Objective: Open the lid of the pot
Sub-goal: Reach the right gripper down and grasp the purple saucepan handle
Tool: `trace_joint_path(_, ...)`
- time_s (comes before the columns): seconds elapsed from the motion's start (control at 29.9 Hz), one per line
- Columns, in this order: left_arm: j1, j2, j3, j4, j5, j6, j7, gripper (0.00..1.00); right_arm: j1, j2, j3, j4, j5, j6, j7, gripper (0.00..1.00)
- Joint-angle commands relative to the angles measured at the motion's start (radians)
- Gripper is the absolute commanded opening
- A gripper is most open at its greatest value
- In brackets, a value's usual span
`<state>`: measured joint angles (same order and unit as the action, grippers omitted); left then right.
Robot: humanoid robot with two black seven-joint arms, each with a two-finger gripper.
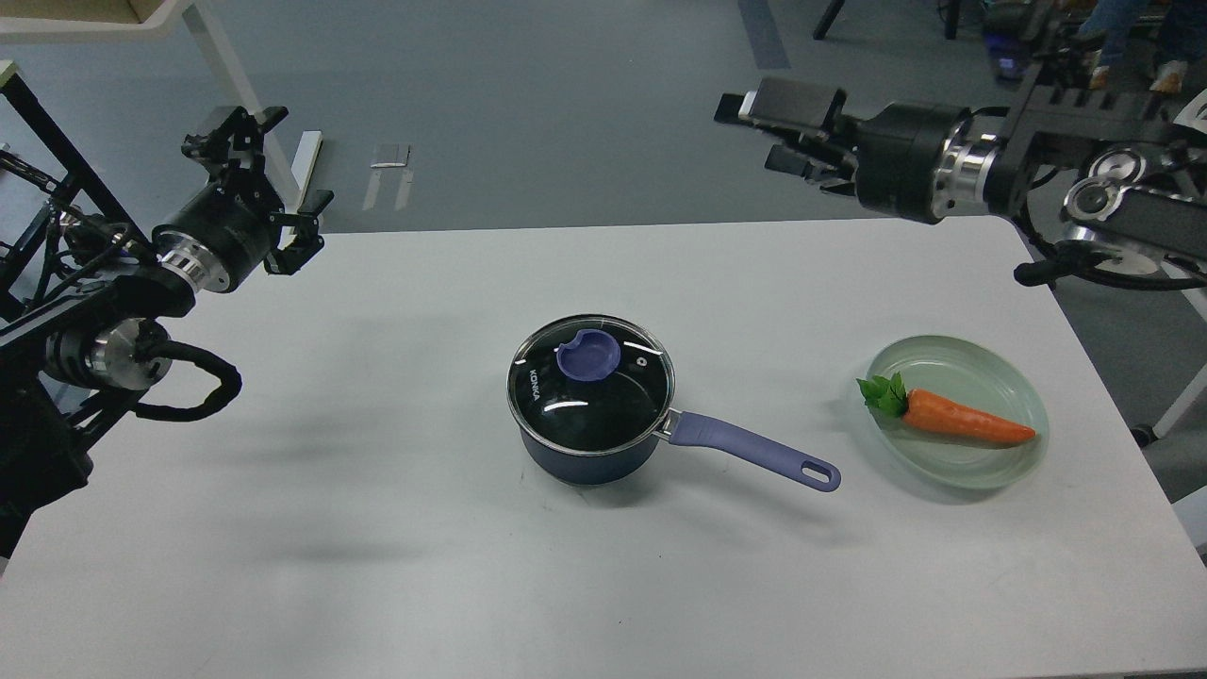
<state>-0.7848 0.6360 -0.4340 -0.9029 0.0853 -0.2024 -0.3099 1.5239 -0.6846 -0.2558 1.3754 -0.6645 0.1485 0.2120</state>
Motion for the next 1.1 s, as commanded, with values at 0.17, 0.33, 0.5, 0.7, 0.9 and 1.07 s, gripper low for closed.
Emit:
trace_joint_path(0.17, -0.001, -0.003, 0.0, -0.025, 0.067, 0.003, 0.0, 0.99, 0.065, 0.105, -0.29, 0.128, -0.427, -0.018, 0.007, 1.0)
trace_joint_path(0.33, -0.005, -0.006, 0.0, -0.027, 0.09, 0.005, 0.0, 0.99, 0.064, 0.146, -0.37, 0.126, -0.647, -0.021, 0.032, 0.99)
trace_joint_path(0.5, -0.008, -0.01, 0.0, -0.025, 0.094, 0.005, -0.002, 0.99, 0.048, 0.162, -0.407, 0.126, -0.711, -0.023, 0.061, 0.89)
trace_joint_path(0.7, -0.008, -0.01, 0.0, -0.025, 0.096, 0.005, -0.002, 0.99, 0.018, 0.18, -0.441, 0.113, -0.76, -0.024, 0.059, 0.79)
trace_joint_path(0.9, -0.021, -0.012, -0.002, -0.027, 0.145, 0.005, -0.002, 0.99, 0.013, 0.203, -0.441, 0.083, -0.762, -0.027, 0.055, 0.48)
trace_joint_path(1.07, -0.025, -0.01, -0.002, -0.106, 0.253, 0.005, -0.005, 0.99, 0.013, 0.204, -0.439, 0.073, -0.762, -0.027, 0.047, 0.38)
